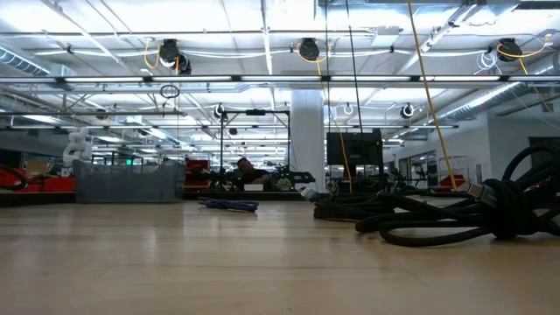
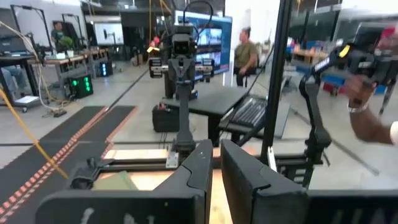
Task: Pick and place USB-C Cables
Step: Put the bottom black charger cable into the black bin
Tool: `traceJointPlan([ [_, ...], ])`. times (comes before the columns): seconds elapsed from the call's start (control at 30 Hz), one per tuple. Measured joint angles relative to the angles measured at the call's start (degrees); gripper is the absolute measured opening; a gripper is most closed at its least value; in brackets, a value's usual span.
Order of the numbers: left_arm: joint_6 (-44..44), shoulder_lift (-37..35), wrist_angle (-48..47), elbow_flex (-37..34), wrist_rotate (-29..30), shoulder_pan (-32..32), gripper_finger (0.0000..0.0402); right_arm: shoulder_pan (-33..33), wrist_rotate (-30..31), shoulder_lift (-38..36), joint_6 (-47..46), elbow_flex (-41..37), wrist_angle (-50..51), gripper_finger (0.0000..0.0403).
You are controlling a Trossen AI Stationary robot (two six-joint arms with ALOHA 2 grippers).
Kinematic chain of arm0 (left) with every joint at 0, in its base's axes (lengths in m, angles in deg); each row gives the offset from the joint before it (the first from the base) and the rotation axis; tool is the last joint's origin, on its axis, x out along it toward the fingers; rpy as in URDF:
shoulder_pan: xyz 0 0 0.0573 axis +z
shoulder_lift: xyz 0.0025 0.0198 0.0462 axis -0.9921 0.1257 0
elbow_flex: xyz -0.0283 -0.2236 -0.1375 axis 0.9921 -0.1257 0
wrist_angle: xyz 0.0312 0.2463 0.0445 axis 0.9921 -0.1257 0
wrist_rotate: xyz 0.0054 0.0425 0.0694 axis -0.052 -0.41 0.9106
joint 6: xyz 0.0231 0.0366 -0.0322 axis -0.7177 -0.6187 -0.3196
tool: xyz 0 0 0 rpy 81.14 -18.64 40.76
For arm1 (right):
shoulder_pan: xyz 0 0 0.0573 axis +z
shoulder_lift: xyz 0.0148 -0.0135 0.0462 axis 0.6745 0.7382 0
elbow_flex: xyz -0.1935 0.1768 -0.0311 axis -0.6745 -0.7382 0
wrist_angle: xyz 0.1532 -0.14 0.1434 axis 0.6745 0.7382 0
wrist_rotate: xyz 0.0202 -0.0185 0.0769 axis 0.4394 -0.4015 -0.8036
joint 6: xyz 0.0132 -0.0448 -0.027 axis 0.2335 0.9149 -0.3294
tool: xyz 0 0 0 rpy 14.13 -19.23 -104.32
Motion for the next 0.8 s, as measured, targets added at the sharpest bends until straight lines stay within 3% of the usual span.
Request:
traceJointPlan([
  [0.23, -0.3, 6.6, -8.7, 11.5, 0.0, 0.0, 0.0037, 0.0, 0.0, 0.0, -0.3, 0.0, 0.0, 0.0],
  [0.63, -2.0, 9.9, -10.2, 11.1, 0.0, 0.0, 0.0037, 0.0, 0.0, 1.0, -1.8, 0.4, -3.8, 0.0],
  [0.8, -5.0, 11.8, -9.7, 11.1, 0.2, 0.0, 0.0037, 0.0, -0.1, 6.3, -1.5, 8.1, 0.4, 0.0],
])
